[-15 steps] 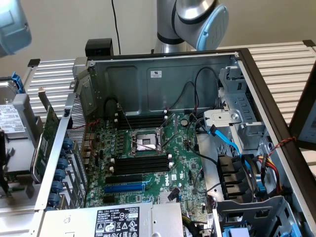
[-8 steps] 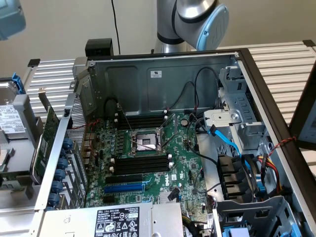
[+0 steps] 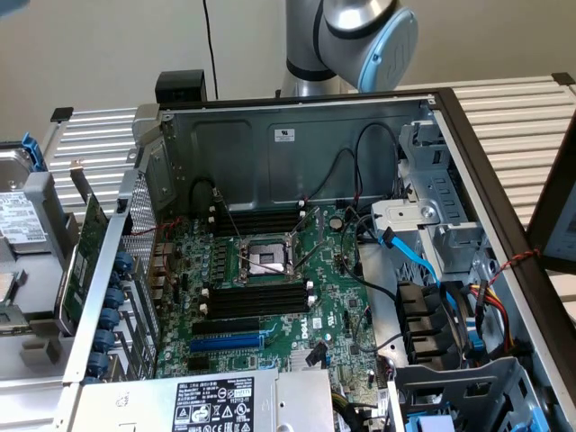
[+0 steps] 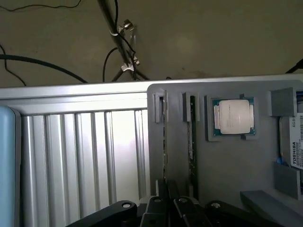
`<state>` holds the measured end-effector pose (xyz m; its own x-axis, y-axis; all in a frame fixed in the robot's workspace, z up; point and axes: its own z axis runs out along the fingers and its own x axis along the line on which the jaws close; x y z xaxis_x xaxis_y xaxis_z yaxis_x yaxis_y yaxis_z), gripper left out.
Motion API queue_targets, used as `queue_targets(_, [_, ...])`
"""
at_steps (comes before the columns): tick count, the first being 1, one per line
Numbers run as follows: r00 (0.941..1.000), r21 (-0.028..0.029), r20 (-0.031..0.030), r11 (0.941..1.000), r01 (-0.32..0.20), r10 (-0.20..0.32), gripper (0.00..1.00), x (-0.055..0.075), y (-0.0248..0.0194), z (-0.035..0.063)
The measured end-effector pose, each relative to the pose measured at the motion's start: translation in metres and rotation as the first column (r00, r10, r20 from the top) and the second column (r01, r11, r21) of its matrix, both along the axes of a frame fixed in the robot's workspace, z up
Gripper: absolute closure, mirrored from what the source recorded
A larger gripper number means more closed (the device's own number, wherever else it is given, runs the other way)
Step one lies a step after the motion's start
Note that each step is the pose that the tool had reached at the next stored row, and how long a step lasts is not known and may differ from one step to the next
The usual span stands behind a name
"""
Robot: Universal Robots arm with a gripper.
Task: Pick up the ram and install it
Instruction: 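Pick up the ram and move it above insertion slot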
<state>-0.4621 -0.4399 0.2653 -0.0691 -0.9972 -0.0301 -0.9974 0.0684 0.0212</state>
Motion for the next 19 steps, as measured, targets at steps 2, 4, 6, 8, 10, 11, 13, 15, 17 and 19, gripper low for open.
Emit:
queue_targets(2, [1.0,-0.0007,0.0002,1.0,0.0,0.0,0.88,0.0,-0.0001,0.0091])
queue_targets(4, [1.0,-0.0019,0.0002,1.0,0.0,0.0,0.88,0.0,-0.0002,0.0182])
queue_targets(6, [1.0,-0.0031,0.0001,1.0,0.0,0.0,0.88,0.001,-0.0003,0.0273])
queue_targets(8, [1.0,-0.0043,0.0002,1.0,0.0,0.0,0.88,0.004,-0.0003,0.0365])
queue_targets(10, [1.0,-0.0062,-0.0001,1.0,0.0,0.0,0.88,0.008,-0.0003,0.0455])
queue_targets(11, [1.0,-0.007,-0.0001,1.0,0.0,0.0,0.88,0.011,-0.0002,0.0501])
queue_targets(13, [1.0,-0.0082,-0.0002,1.0,0.0,0.0,0.88,0.016,-0.0003,0.0592])
queue_targets(15, [1.0,-0.0087,-0.0001,1.0,0.0,0.0,0.88,0.021,-0.0003,0.0683])
queue_targets(17, [1.0,-0.0095,-0.0003,1.0,0.0,0.0,0.88,0.026,-0.0003,0.0775])
queue_targets(19, [1.0,-0.0095,-0.0001,1.0,0.0,0.0,0.88,0.032,-0.0003,0.0864])
